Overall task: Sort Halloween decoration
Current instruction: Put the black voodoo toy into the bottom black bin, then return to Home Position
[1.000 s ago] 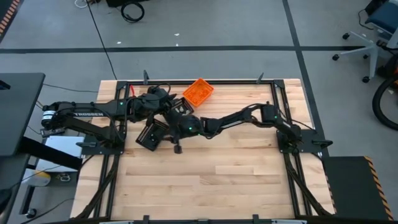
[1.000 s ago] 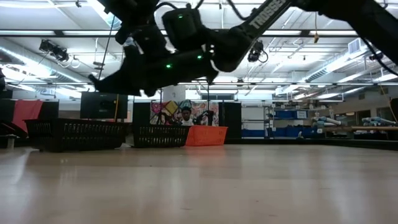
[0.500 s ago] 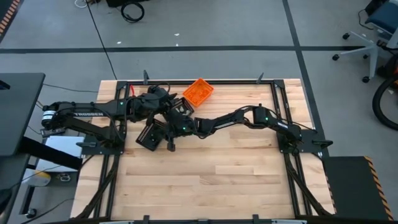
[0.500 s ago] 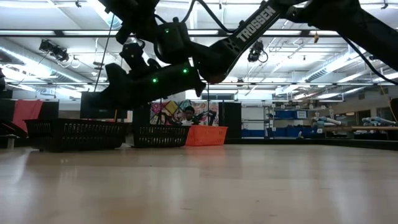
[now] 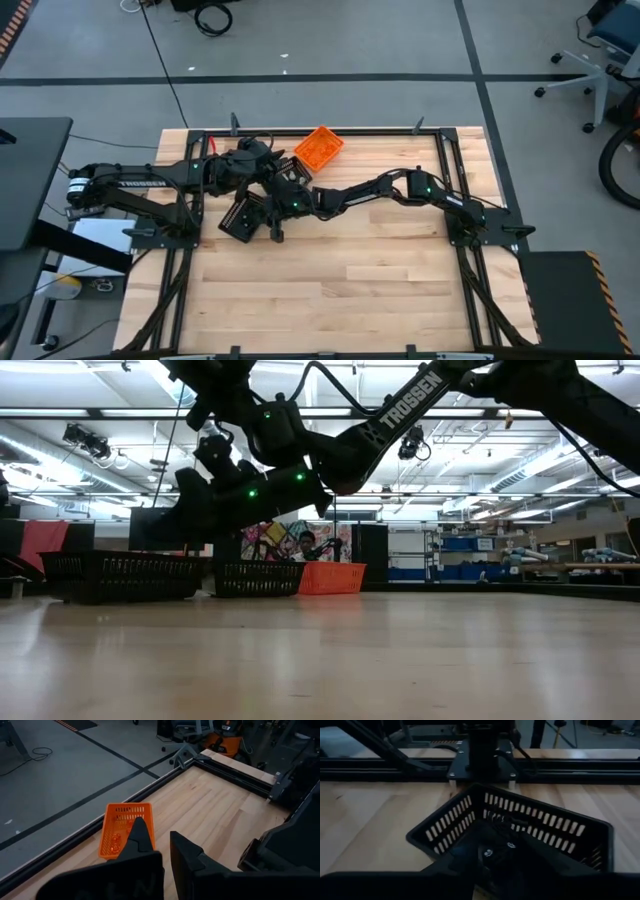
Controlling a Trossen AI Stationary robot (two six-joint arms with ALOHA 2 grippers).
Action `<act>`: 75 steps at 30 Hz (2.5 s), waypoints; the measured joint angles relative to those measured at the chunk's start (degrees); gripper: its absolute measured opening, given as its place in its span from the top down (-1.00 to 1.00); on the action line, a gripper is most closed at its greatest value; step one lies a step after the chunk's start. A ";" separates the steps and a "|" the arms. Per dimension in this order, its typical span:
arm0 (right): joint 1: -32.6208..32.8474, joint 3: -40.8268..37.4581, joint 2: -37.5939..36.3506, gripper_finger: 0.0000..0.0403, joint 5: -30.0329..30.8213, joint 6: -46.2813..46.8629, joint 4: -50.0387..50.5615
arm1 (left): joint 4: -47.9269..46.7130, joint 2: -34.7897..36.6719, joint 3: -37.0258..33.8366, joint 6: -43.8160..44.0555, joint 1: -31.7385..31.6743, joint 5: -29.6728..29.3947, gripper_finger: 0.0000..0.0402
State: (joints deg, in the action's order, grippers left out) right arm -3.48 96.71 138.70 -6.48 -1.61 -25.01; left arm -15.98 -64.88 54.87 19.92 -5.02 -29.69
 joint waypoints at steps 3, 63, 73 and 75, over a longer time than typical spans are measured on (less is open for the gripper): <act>-0.06 0.00 -0.05 0.29 -2.08 0.00 0.58 | 0.00 0.00 0.00 0.00 -0.01 0.00 1.00; -8.05 -27.20 -19.09 0.62 -10.70 5.07 -0.34 | -0.09 0.07 0.00 0.02 0.04 0.33 1.00; -9.94 -51.32 -37.91 0.63 -3.45 8.13 -6.01 | -0.10 0.04 0.00 0.02 0.02 0.17 1.00; -10.04 -55.86 -42.28 0.63 -0.89 8.31 -7.05 | -0.10 0.04 0.00 0.02 0.02 0.15 1.00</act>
State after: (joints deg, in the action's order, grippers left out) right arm -13.52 40.85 96.41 -7.37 6.70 -32.06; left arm -16.07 -64.84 54.87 19.94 -4.99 -29.54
